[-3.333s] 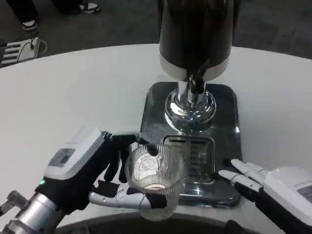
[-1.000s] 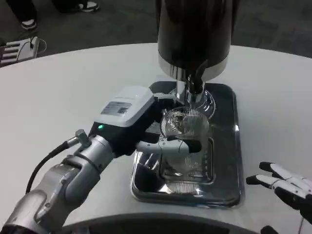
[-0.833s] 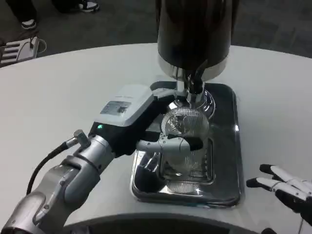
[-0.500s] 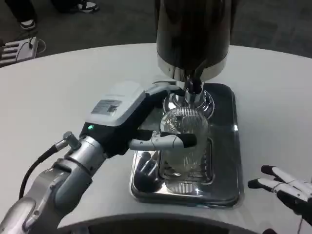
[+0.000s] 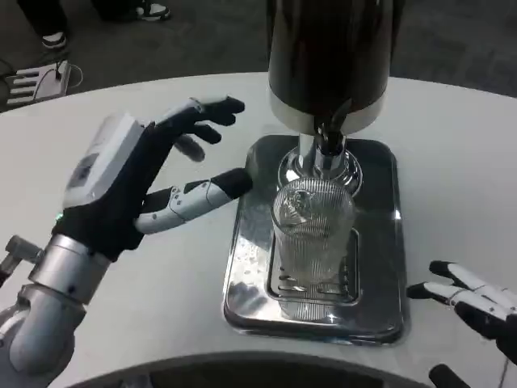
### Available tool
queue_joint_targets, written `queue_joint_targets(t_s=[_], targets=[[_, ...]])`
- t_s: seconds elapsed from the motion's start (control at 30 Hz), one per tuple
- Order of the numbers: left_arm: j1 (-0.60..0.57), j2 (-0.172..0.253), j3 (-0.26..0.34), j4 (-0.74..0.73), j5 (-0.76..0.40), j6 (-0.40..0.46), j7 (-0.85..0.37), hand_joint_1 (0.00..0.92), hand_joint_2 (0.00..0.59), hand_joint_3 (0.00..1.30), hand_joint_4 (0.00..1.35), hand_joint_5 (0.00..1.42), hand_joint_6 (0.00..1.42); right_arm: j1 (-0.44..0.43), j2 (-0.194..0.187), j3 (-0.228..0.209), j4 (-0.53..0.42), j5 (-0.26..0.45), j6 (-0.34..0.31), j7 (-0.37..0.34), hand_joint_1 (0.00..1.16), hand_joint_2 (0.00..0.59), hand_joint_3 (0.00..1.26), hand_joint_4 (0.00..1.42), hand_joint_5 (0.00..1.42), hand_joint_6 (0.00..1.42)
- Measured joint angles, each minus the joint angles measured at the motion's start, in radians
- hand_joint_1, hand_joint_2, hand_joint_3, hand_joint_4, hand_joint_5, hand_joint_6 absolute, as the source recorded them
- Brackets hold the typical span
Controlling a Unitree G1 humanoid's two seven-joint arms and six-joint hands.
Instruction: Grasp the cup under the faucet to collect the drink, then remove the cup.
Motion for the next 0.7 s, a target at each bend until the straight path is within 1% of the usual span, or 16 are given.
queue_joint_targets(t_s=[0.13,0.3,0.4,0.63,0.7], targets=[[-0.009,-0.015,0.003,-0.022,-0.106,-0.007,-0.091,0.0,0.081,0.27,0.27,0.33,0.29,-0.019,0.0,0.014,0.001,-0.011,0.013,0.0,0.49,0.511,0.18,0.04,0.12,0.37],[-0.061,-0.032,0.001,-0.027,-0.186,-0.004,-0.202,0.0,0.089,0.22,0.22,0.3,0.24,-0.027,-0.001,0.03,0.001,-0.021,0.016,0.0,0.49,0.511,0.19,0.04,0.12,0.37],[-0.104,-0.058,-0.01,-0.022,-0.221,-0.003,-0.259,0.0,0.091,0.2,0.21,0.29,0.24,-0.028,-0.001,0.035,0.001,-0.025,0.025,0.001,0.49,0.511,0.19,0.04,0.12,0.37],[-0.162,-0.122,-0.034,-0.001,-0.228,-0.003,-0.329,0.0,0.094,0.19,0.2,0.29,0.23,-0.028,-0.002,0.037,0.0,-0.026,0.036,0.001,0.49,0.511,0.19,0.04,0.12,0.37],[-0.171,-0.132,-0.034,0.004,-0.229,-0.002,-0.339,0.0,0.094,0.18,0.17,0.28,0.22,-0.027,-0.002,0.037,0.0,-0.026,0.036,0.001,0.49,0.511,0.19,0.04,0.12,0.37]])
